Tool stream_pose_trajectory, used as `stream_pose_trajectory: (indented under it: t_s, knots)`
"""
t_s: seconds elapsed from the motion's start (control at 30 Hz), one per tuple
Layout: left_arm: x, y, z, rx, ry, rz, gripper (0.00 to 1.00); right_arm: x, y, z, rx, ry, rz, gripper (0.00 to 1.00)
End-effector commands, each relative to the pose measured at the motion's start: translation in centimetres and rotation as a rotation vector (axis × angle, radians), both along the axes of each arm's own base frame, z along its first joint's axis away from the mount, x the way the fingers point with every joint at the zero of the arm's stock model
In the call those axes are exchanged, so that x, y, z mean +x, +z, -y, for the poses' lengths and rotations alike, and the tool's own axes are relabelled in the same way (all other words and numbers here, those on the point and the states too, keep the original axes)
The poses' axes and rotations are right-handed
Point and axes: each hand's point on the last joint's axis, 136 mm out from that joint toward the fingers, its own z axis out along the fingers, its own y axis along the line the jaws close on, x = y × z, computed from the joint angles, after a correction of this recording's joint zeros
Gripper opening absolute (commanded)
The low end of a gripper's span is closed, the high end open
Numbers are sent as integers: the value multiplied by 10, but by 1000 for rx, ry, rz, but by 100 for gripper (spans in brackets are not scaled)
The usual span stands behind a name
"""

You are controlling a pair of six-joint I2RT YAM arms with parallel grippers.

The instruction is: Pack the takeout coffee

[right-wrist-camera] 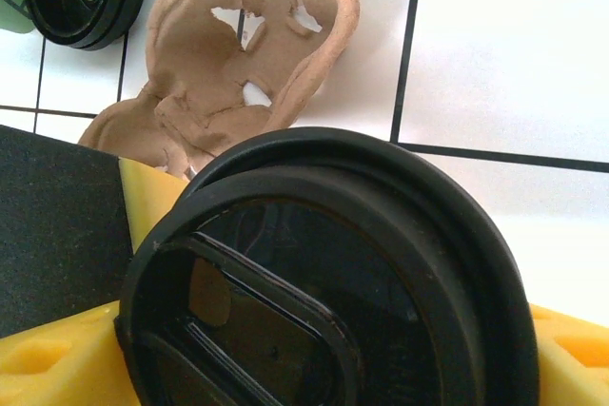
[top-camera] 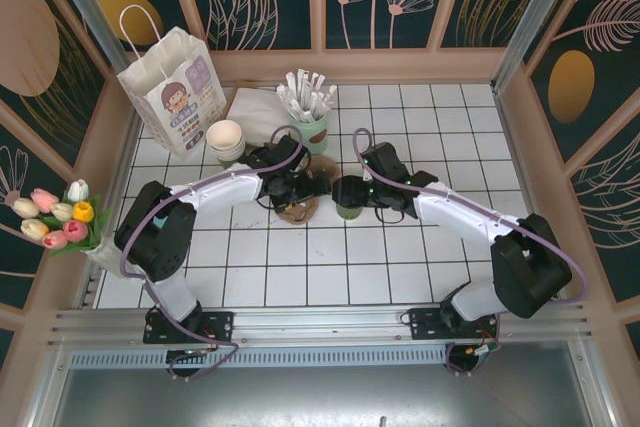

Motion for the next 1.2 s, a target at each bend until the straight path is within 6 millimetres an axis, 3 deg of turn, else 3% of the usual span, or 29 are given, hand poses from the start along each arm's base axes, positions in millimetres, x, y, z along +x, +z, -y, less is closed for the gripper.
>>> stream_pose_trajectory:
  t_s: [0.0, 0.13, 0.2, 0.37, 0.43, 0.57, 0.63, 0.8, 1.17]
  knots:
    - [4, 13, 14, -40, -30, 27, 99, -13, -38, 22, -122, -31, -72, 74]
    - [10, 33, 12, -39, -32, 84, 99, -4, -14, 20, -99, -21, -20, 71]
    - [14, 54, 7, -49, -8, 145, 98, 4, -6, 27, -93, -46, 4, 70]
    - [18, 69, -9, -30, 55, 217, 98, 26, -18, 65, -130, -170, -13, 69]
    - [17, 70, -15, -17, 74, 227, 99, 27, -12, 56, -90, -140, -20, 67]
    - [17, 70, -21, -5, 88, 234, 99, -2, -5, 12, -39, 35, -53, 67]
    - [18, 70, -21, -5, 90, 232, 99, -4, -8, 15, -38, 21, -72, 67]
    - [19, 68, -21, 2, 84, 229, 98, 27, -20, 59, -74, -131, -81, 67]
    - [12, 65, -45, 33, 166, 235, 99, 111, -23, 59, -82, -160, -30, 67]
